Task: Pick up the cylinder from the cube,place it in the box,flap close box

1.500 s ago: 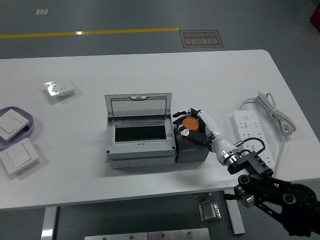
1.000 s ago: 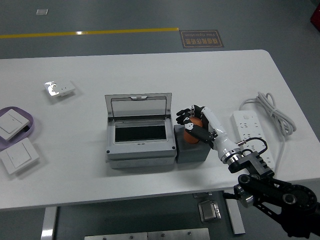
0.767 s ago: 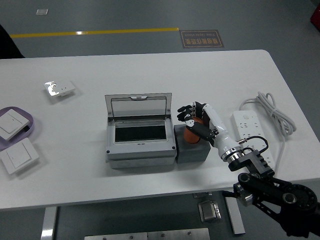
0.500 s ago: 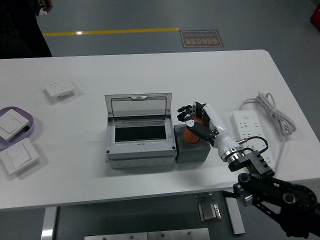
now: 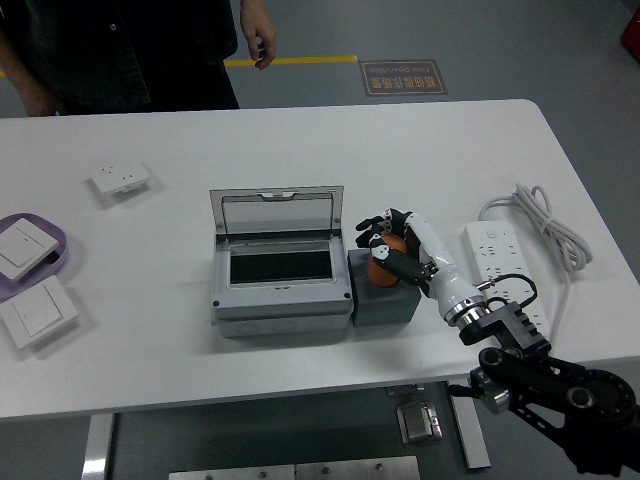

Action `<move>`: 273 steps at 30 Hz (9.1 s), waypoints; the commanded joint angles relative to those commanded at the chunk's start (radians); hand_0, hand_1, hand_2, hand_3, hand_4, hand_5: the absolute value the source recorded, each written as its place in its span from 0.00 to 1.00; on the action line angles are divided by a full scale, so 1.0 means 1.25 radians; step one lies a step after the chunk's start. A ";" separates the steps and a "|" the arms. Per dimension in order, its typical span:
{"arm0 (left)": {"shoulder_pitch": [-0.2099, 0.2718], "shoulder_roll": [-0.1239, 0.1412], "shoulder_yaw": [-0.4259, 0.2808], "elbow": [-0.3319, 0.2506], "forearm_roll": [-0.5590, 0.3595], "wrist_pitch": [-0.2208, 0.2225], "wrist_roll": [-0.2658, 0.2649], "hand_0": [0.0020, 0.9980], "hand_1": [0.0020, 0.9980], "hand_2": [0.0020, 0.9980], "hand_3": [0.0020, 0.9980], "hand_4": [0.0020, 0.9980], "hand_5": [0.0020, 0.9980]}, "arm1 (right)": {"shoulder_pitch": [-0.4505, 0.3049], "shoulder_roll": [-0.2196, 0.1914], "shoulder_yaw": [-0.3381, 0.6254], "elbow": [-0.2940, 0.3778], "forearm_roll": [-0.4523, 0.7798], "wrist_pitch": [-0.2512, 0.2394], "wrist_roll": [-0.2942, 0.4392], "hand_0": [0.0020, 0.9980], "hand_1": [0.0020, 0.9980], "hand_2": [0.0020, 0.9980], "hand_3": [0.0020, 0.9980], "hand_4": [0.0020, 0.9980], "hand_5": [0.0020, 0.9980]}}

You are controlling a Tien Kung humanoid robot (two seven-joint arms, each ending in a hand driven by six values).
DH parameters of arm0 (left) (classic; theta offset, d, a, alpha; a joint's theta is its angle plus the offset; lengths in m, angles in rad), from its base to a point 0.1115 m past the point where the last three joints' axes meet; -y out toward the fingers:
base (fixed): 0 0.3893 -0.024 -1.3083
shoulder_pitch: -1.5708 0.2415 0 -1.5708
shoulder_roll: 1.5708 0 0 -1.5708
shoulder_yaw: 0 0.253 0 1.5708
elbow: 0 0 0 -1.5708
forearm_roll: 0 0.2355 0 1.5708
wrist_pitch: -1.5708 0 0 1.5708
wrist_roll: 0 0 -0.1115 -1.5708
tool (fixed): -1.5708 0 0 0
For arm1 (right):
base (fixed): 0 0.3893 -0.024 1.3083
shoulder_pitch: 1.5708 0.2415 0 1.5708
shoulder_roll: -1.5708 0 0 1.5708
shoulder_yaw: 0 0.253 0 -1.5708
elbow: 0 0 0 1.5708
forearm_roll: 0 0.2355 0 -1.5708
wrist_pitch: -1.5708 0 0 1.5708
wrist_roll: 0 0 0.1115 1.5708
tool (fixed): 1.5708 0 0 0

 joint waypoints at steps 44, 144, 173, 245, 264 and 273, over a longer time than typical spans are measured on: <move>-0.003 0.004 0.026 -0.005 -0.020 0.009 -0.012 0.63 0.63 0.55 0.61 0.65 0.33 | -0.002 -0.003 -0.019 -0.014 -0.015 0.002 -0.011 0.65 0.63 0.63 0.70 0.58 0.00; -0.002 0.007 -0.006 0.000 0.001 0.032 -0.023 0.63 0.62 0.55 0.60 0.68 0.40 | 0.317 0.196 -0.186 0.015 -0.924 0.224 -0.645 0.81 0.70 0.73 0.70 0.56 0.32; -0.006 0.008 0.007 -0.004 -0.011 0.041 -0.031 0.63 0.62 0.54 0.59 0.67 0.39 | 0.326 0.090 -0.098 0.172 -0.537 0.027 -0.489 0.81 0.70 0.72 0.85 0.95 0.43; -0.045 0.065 0.062 -0.011 -0.014 0.061 -0.058 0.62 0.61 0.53 0.58 0.65 0.37 | -0.095 -0.185 0.414 0.329 -0.340 -0.030 -0.288 0.61 0.60 0.66 0.71 0.71 0.41; -0.028 0.059 0.062 -0.012 -0.016 0.054 -0.053 0.63 0.61 0.54 0.58 0.66 0.37 | -0.223 -0.153 0.751 0.325 -0.286 -0.039 -0.193 0.59 0.56 0.63 0.66 0.74 0.46; 0.003 0.049 0.045 -0.005 -0.022 0.041 -0.040 0.63 0.62 0.54 0.58 0.66 0.37 | -0.139 -0.115 0.701 0.247 -0.265 -0.039 -0.215 0.59 0.56 0.63 0.67 0.74 0.45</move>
